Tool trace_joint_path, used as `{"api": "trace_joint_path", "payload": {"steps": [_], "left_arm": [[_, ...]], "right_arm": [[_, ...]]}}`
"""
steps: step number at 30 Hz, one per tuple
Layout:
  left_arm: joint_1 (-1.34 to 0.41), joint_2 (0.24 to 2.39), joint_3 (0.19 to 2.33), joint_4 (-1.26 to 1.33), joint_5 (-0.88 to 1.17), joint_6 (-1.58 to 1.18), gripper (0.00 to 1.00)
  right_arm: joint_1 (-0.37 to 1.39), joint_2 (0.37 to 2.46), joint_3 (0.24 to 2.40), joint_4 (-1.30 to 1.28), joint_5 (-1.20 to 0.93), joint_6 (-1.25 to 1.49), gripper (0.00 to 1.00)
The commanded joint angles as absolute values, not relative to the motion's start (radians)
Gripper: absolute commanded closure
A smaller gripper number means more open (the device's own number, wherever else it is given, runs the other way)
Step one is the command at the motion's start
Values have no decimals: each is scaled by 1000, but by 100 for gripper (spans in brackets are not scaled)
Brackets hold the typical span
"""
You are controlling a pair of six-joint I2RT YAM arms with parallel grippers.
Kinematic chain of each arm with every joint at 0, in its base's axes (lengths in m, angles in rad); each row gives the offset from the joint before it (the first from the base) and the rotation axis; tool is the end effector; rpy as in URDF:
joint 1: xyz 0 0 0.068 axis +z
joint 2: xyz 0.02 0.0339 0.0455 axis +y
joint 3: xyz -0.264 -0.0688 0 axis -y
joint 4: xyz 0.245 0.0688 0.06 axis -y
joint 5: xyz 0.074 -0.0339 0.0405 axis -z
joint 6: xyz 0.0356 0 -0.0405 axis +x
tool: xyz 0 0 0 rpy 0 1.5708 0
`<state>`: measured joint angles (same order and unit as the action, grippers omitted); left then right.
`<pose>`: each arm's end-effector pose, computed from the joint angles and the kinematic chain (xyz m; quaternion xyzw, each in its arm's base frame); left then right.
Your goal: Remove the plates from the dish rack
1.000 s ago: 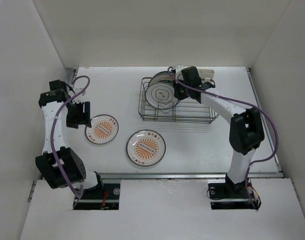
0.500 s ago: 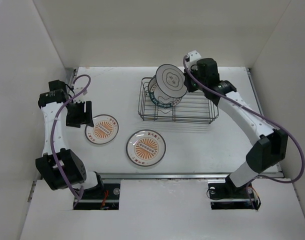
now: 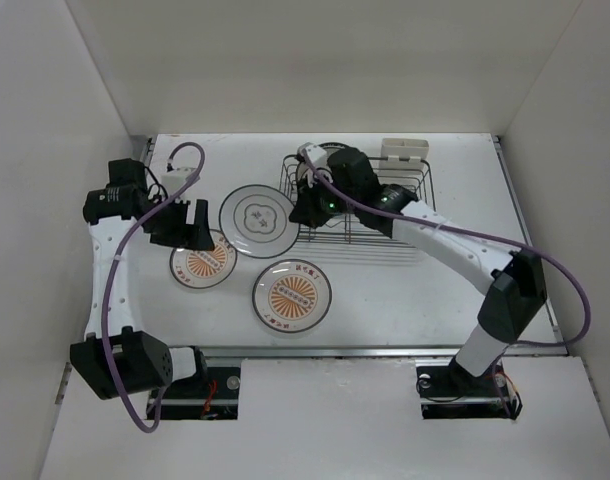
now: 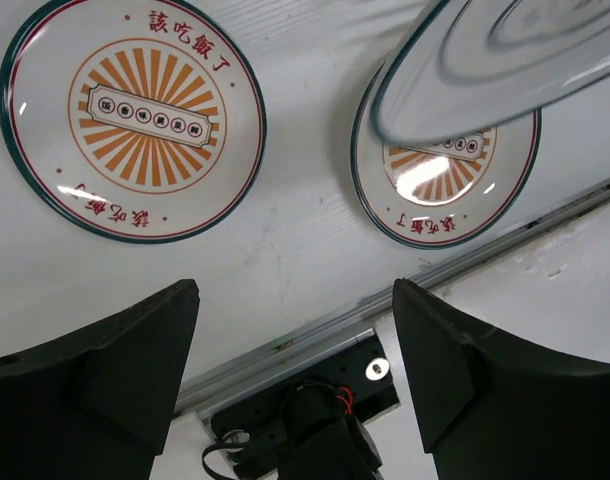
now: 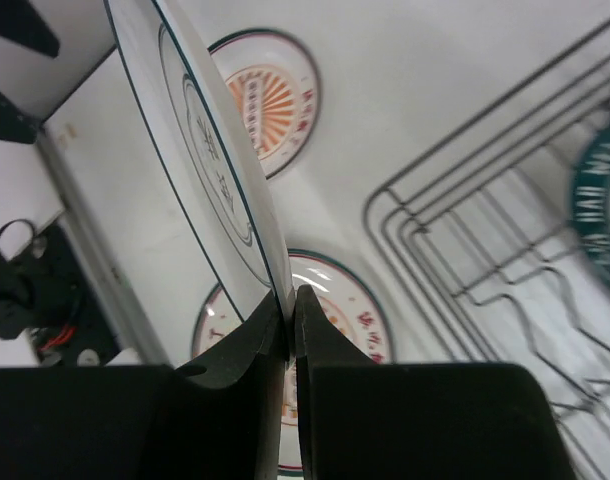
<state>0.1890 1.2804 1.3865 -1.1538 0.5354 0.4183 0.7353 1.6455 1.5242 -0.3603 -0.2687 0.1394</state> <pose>0.2332 0.0261 0.3614 0.1745 0.9176 -0.1693 0.3144 0.2801 0.2661 0.3565 -0.3152 0.7899 0.3212 0.4166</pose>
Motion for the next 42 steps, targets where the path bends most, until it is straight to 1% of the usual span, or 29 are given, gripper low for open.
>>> {"api": "trace_joint_path", "payload": {"steps": [1, 4, 6, 11, 15, 16, 19, 20, 21, 23, 25, 28, 29, 30, 32, 33, 34, 35, 36, 37, 38, 39, 42], "left_arm": [[183, 1258, 1411, -1148, 588, 443, 24], [183, 1284, 1387, -1134, 534, 434, 24], [183, 1296, 1365, -1134, 516, 434, 24], [183, 1296, 1329, -1134, 555, 445, 26], [183, 1307, 1328, -1152, 586, 454, 34], [183, 1307, 1328, -1152, 586, 454, 40], [183, 1331, 1328, -1181, 595, 454, 55], [183, 1348, 1342, -1190, 604, 454, 73], [183, 1364, 1357, -1190, 604, 454, 83], [183, 1373, 1368, -1204, 604, 445, 99], [183, 1384, 1368, -1204, 566, 422, 100], [183, 1393, 1378, -1180, 454, 376, 100], [183, 1393, 1378, -1149, 416, 362, 100], [183, 1384, 1378, -1138, 382, 362, 100], [183, 1373, 1378, -1128, 348, 362, 100], [195, 1364, 1378, -1127, 339, 362, 100], [195, 1364, 1378, -1118, 339, 362, 100], [204, 1353, 1378, -1118, 321, 350, 100], [216, 1353, 1368, -1092, 307, 339, 100], [216, 1353, 1368, -1092, 295, 330, 100], [230, 1353, 1368, -1077, 264, 315, 100], [239, 1364, 1368, -1077, 253, 314, 100], [285, 1391, 1378, -1068, 253, 304, 100]], "right_arm": [[753, 1692, 1517, -180, -452, 250, 100], [782, 1730, 1517, -132, -527, 273, 100], [792, 1758, 1517, -121, -537, 282, 100], [825, 1795, 1517, -78, -618, 291, 100], [836, 1828, 1526, -69, -629, 301, 100], [836, 1829, 1526, -60, -629, 301, 100], [845, 1848, 1536, -60, -640, 310, 100], [845, 1848, 1545, -60, -640, 310, 100], [845, 1848, 1545, -60, -640, 310, 100], [845, 1858, 1545, -69, -629, 310, 100], [845, 1858, 1545, -69, -618, 310, 100], [845, 1858, 1554, -90, -594, 310, 100], [845, 1858, 1554, -91, -578, 310, 98], [845, 1858, 1554, -100, -578, 310, 94], [845, 1858, 1572, -110, -558, 310, 78], [845, 1858, 1572, -130, -549, 310, 74], [845, 1867, 1586, -141, -539, 310, 64], [845, 1867, 1595, -155, -508, 310, 56], [845, 1867, 1607, -166, -497, 310, 54], [845, 1867, 1608, -175, -488, 310, 54], [845, 1858, 1608, -175, -479, 310, 49], [845, 1858, 1608, -175, -459, 310, 48], [836, 1833, 1608, -196, -431, 310, 48]]}}
